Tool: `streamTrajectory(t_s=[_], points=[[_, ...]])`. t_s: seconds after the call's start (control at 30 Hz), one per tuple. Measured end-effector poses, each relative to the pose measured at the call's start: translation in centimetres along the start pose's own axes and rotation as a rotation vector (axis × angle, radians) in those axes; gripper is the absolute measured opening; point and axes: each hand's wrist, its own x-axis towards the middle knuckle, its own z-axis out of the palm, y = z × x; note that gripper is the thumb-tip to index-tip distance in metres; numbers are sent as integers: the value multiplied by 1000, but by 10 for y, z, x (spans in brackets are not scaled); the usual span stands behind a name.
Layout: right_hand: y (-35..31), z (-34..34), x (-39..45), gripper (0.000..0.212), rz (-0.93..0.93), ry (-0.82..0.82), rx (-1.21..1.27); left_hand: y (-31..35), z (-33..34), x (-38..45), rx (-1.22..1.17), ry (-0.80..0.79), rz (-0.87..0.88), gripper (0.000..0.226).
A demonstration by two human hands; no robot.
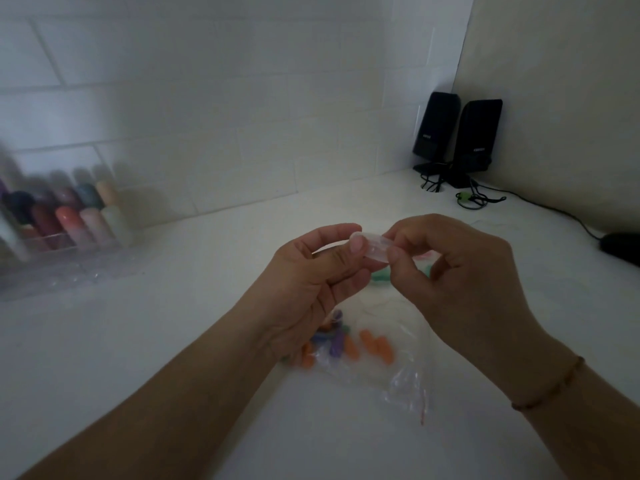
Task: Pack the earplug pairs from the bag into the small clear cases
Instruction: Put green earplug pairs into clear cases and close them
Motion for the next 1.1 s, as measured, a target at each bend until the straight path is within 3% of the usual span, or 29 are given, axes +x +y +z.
streamTrajectory(t_s=[0.1,0.27,0.37,0.43,0.5,0.57,0.6,0.7,0.8,0.9,0.93,1.03,1.1], points=[[-1,-1,0,14,56,30,67,3,-2,-1,73,-43,-5,37],[-2,-5,1,15,96,41,142,8,-5,-6,263,-298,-72,45],[8,-24,9,14,158,15,188,20,-12,0,89,-140,-78,51],[20,-44,13,11,223,-155,98,27,-21,7,-28,55,-65,41],[31,-60,12,2,234,-538,-54,29,-30,13,-124,219,-71,20],[33,-63,9,16,234,-938,-167,27,-35,17,-182,306,-86,11],[32,-61,8,27,256,-1064,-188,25,-37,18,-195,323,-99,10],[29,-49,5,40,302,-1203,-176,18,-40,22,-154,350,-130,8],[30,-31,-2,36,255,-1151,-168,11,-39,26,-84,388,-154,10],[29,-5,-9,31,200,-936,-228,7,-36,27,-63,412,-176,14],[28,3,-10,36,200,-863,-238,6,-35,27,-60,412,-179,13],[26,19,-15,75,280,-719,-140,4,-34,26,-57,406,-179,12],[22,23,-16,77,263,-635,-132,4,-33,26,-61,401,-181,12]])
